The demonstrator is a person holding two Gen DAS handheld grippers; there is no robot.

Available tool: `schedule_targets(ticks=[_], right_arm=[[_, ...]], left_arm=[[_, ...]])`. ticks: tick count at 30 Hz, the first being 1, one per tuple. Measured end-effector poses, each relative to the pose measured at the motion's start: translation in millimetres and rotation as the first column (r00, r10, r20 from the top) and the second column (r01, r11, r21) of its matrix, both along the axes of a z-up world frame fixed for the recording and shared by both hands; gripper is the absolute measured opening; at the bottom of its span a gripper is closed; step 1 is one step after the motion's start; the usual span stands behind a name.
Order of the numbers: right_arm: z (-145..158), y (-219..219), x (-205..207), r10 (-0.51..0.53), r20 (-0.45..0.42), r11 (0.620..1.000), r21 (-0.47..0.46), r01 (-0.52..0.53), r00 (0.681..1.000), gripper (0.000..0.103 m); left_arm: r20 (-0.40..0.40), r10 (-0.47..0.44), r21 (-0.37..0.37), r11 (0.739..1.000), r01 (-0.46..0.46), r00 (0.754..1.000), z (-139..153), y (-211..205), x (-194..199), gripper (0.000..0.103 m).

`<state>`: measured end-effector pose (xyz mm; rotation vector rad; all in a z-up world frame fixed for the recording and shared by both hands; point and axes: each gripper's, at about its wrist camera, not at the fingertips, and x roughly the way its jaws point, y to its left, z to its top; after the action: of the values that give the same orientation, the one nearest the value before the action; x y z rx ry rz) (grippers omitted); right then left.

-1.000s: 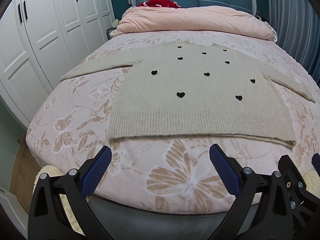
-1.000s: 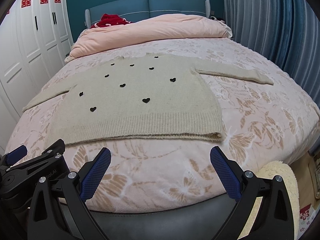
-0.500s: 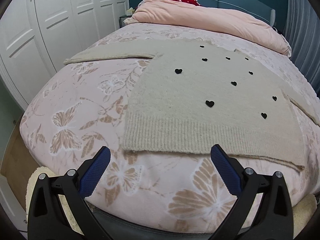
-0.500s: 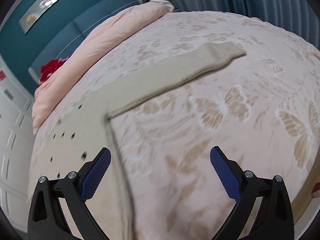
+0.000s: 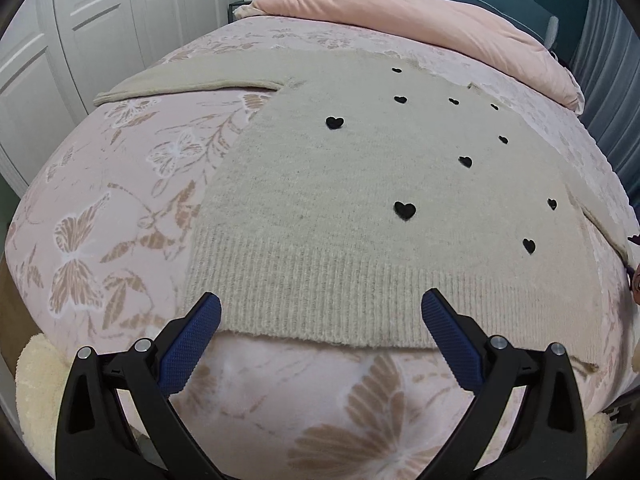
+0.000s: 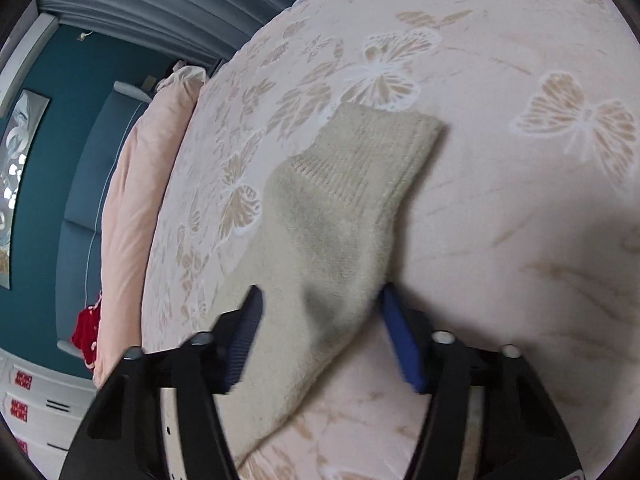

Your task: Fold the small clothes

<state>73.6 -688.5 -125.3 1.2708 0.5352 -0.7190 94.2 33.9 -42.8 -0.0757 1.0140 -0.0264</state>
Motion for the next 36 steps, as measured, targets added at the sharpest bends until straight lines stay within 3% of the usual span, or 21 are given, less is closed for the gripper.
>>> schedule_targets(ticks=[1, 2, 5, 6, 8, 9, 11, 14, 17, 19, 20, 22, 24, 27, 29, 31, 34, 36], right_arm=[[0, -3, 8, 0.02, 0.01, 1.0, 0.013, -0.02, 1.0, 0.011], [7, -1, 13, 0.019, 0.035, 1.0, 0.007, -0.019, 0.999, 0.011], [53, 20, 43, 0.098, 0.22, 0.993, -0.089, -0.08, 0.971, 0.011], [73, 33, 60, 0.162, 0.265, 0.983, -0.128, -0.132, 0.951, 0.011], [119, 76, 104, 0.346, 0.336, 0.932, -0.226, -0.282, 0.876, 0.011], [141, 104, 124, 0.441, 0.349, 0.891, -0.284, -0.355, 0.827, 0.011], [178, 173, 165, 0.628, 0.351, 0.773, -0.385, -0.504, 0.695, 0.011], [183, 278, 213, 0.782, 0.368, 0.621, -0.386, -0.682, 0.504, 0.015], [142, 376, 247, 0.883, 0.265, 0.459, -0.328, -0.825, 0.386, 0.027], [108, 419, 253, 0.923, 0.164, 0.383, -0.279, -0.881, 0.349, 0.029], [96, 431, 249, 0.927, 0.141, 0.372, -0.259, -0.891, 0.347, 0.029], [76, 432, 232, 0.917, 0.143, 0.396, -0.221, -0.891, 0.372, 0.032], [62, 418, 207, 0.888, 0.154, 0.457, -0.191, -0.869, 0.433, 0.048], [46, 375, 170, 0.836, 0.123, 0.549, -0.174, -0.817, 0.535, 0.051], [38, 345, 150, 0.8, 0.087, 0.598, -0.178, -0.781, 0.593, 0.053], [31, 314, 139, 0.754, 0.075, 0.655, -0.161, -0.738, 0.652, 0.058], [22, 282, 137, 0.703, 0.056, 0.709, -0.134, -0.693, 0.709, 0.058], [17, 269, 138, 0.68, 0.067, 0.732, -0.124, -0.67, 0.731, 0.059]], left_arm=[[-0.002, 0.0, 0.001, 1.0, 0.0, 1.0, -1, -1, 3, 0.098], [-0.001, 0.0, -0.006, 1.0, 0.0, 1.0, -1, -1, 5, 0.098], [0.004, 0.009, -0.032, 0.999, -0.009, 1.0, 0, 2, 9, 0.098], [0.006, 0.014, -0.039, 0.999, -0.014, 1.0, 1, 4, 9, 0.098], [0.017, 0.021, -0.058, 0.998, -0.02, 1.0, 4, 8, 11, 0.098], [0.021, 0.025, -0.069, 0.997, -0.023, 0.999, 6, 10, 13, 0.098], [0.024, 0.039, -0.101, 0.994, -0.036, 0.999, 10, 15, 17, 0.098], [0.038, 0.071, -0.155, 0.986, -0.064, 0.997, 17, 23, 28, 0.098], [0.044, 0.086, -0.213, 0.974, -0.074, 0.995, 25, 28, 45, 0.098], [0.051, 0.087, -0.246, 0.967, -0.071, 0.995, 31, 30, 61, 0.098], [0.055, 0.085, -0.265, 0.962, -0.068, 0.995, 33, 31, 71, 0.098], [0.045, 0.076, -0.314, 0.948, -0.058, 0.996, 33, 33, 95, 0.098], [0.019, 0.08, -0.381, 0.922, -0.067, 0.997, 28, 34, 125, 0.098], [-0.055, 0.107, -0.468, 0.875, -0.121, 0.993, 10, 30, 175, 0.098], [-0.095, 0.114, -0.537, 0.831, -0.147, 0.989, -2, 23, 210, 0.098], [-0.147, 0.135, -0.565, 0.802, -0.195, 0.98, -18, 12, 242, 0.098], [-0.236, 0.173, -0.593, 0.754, -0.283, 0.956, -49, 3, 279, 0.098], [-0.274, 0.222, -0.578, 0.739, -0.345, 0.936, -62, 1, 292, 0.097]])
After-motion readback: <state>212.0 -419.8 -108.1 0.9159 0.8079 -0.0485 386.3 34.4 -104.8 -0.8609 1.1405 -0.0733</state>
